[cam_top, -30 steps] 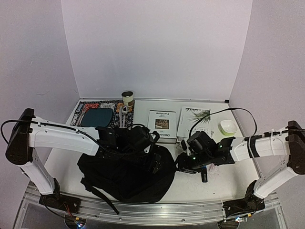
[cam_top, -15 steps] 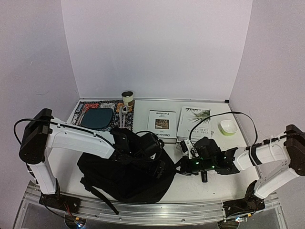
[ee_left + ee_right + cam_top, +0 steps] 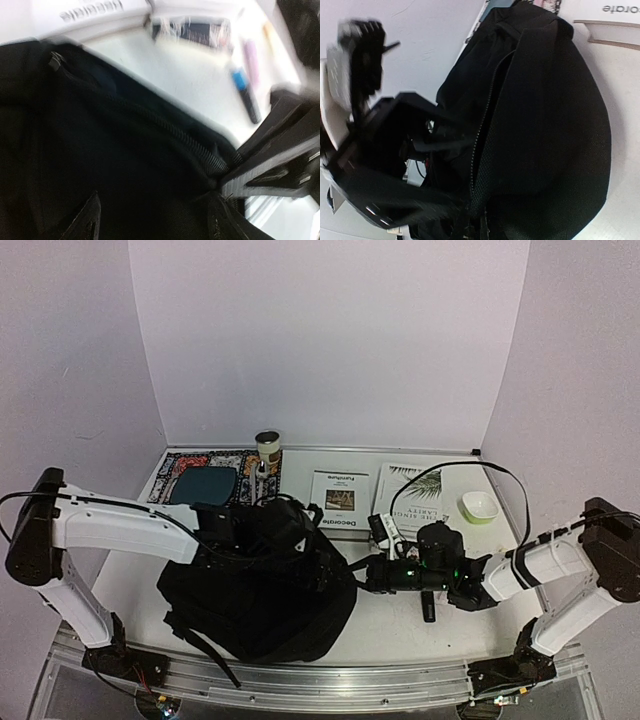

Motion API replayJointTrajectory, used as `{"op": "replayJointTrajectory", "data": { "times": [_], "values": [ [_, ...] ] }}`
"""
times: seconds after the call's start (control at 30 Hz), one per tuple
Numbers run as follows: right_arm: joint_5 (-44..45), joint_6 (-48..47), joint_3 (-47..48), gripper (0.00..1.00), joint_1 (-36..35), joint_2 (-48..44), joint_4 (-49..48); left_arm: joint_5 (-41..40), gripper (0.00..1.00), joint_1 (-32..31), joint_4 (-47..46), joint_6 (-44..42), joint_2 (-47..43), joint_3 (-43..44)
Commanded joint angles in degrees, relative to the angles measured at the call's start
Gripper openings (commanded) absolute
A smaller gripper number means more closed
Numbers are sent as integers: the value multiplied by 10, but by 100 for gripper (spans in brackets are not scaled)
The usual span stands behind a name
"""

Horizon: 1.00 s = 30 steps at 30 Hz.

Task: Pack the student bag
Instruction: Pick up the largest pocket of the bag from the student bag.

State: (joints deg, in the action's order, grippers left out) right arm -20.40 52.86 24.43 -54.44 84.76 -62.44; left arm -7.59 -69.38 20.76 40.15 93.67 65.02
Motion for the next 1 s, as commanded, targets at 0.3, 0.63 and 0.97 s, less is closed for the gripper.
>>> {"op": "replayJointTrajectory", "data": {
  "times": [0.3,0.63,0.97],
  "values": [
    [-52,4,32,0,-5,54,-120,18,74,45,-123,127,-59,-48],
    [-43,-1,34,0,-5,52,-114,47,62,53,-114,149,-25,-54],
    [-52,-34,73,0,-5,56,-53,56,52,57,-111,154,-6,-47]
  ]
}}
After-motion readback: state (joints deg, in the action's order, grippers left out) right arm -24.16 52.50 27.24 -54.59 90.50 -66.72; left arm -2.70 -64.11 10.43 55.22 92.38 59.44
